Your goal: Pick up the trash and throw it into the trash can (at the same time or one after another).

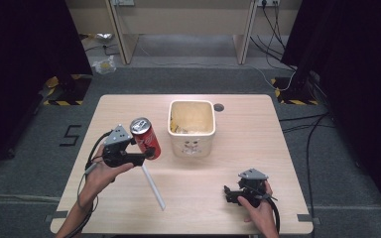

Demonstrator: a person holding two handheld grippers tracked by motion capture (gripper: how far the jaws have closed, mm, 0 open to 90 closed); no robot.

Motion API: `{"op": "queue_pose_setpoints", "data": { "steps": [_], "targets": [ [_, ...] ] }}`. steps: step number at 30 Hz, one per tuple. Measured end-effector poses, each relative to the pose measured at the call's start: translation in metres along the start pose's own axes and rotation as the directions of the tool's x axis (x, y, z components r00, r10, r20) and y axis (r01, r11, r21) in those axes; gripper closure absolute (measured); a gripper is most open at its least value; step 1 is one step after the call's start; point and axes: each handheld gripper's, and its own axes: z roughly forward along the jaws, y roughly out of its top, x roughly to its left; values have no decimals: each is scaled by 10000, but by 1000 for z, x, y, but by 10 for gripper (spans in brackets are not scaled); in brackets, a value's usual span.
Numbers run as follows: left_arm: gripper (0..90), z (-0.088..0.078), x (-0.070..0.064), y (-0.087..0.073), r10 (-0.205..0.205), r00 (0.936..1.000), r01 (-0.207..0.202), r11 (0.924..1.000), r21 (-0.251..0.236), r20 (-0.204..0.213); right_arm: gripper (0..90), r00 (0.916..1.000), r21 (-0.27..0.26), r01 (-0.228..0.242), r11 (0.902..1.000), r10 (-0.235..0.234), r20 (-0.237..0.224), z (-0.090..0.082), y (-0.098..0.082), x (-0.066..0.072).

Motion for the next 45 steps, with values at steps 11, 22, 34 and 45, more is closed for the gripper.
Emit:
{"op": "queue_pose_setpoints", "data": {
  "steps": [11, 22, 34, 45],
  "targets": [
    [341, 6, 1, 33, 171, 9998, -166, 9993, -339, 141, 2, 10000, 0, 0, 10000, 0, -1, 0, 0, 0],
    [341, 20, 1, 54, 175, 9996, -165, 9989, -436, 237, 2, 10000, 2, 3, 10000, -3, -1, 0, 0, 0],
    [340, 39, 6, 66, 117, 9998, -112, 9994, -322, 158, 2, 10000, -12, 18, 10000, -18, 0, 0, 0, 0],
    [340, 54, 4, 79, 121, 9993, -110, 9995, -309, 364, 2, 10000, -11, -10, 10000, 10, -14, 0, 0, 0]
  ]
}}
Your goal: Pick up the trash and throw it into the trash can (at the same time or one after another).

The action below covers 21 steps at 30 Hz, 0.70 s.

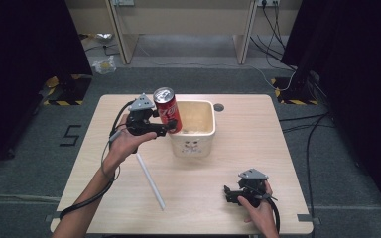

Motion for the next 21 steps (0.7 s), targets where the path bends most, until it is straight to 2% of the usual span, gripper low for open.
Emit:
{"op": "queue_pose_setpoints", "data": {
  "steps": [5, 13, 21],
  "targets": [
    [339, 15, 3, 5, -62, 10000, 62, 9999, 103, -32, 2, 10000, 4, -13, 10000, 13, -3, 0, 0, 0],
    [338, 36, 4, 4, -228, 9997, 227, 9991, 359, 32, 2, 10000, -1, 24, 10000, -24, -3, 0, 0, 0],
    [337, 48, 9, 5, -388, 9992, 388, 9983, 430, -17, 2, 10000, -1, 59, 10000, -59, -2, 0, 0, 0]
  ]
}}
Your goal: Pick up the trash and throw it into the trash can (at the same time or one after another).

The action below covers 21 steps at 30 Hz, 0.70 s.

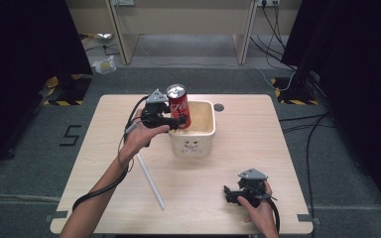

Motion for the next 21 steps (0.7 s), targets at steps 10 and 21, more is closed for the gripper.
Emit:
{"op": "queue_pose_setpoints", "data": {
  "steps": [10, 21],
  "targets": [
    [336, 16, 7, -9, -67, 9999, 71, 9993, 356, -139, 2, 10000, -17, 22, 10000, -22, -11, 0, 0, 0],
    [333, 24, 10, -16, 7, 9999, 1, 9985, 546, -144, 2, 10000, -33, 74, 10000, -74, -18, 0, 0, 0]
  ]
}}
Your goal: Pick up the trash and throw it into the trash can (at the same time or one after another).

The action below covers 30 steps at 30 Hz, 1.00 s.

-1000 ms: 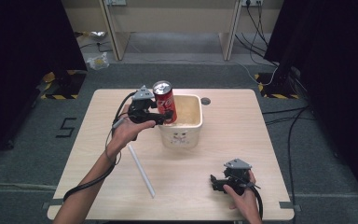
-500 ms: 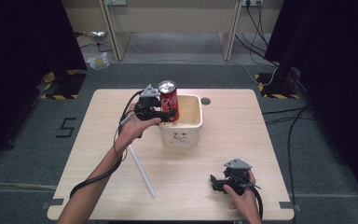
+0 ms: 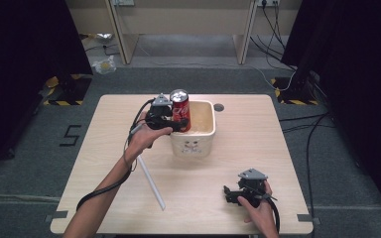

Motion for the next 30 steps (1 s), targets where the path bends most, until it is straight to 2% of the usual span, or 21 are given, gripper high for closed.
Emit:
{"op": "queue_pose_setpoints", "data": {
  "steps": [13, 21, 25, 27, 30],
  "targets": [
    [325, 4, -5, -2, 260, 9996, -262, 9996, 124, 118, 2, 10000, 11, -17, 10000, 17, 1, 0, 0, 0],
    [309, 3, -4, -1, 192, 9997, -193, 9998, 61, 169, 2, 10000, -3, -19, 10000, 19, 1, 0, 0, 0],
    [331, 3, -5, 0, 238, 9995, -238, 9997, 18, 189, 2, 10000, -7, 10, 10000, -10, -19, 0, 0, 0],
    [376, 3, -6, 0, 295, 9994, -295, 9996, 10, 192, 2, 10000, -7, 10, 10000, -10, -20, 0, 0, 0],
    [375, 2, -6, 0, 300, 9993, -301, 9995, 19, 202, 2, 10000, -8, 11, 10000, -11, -23, 0, 0, 0]
  ]
}}
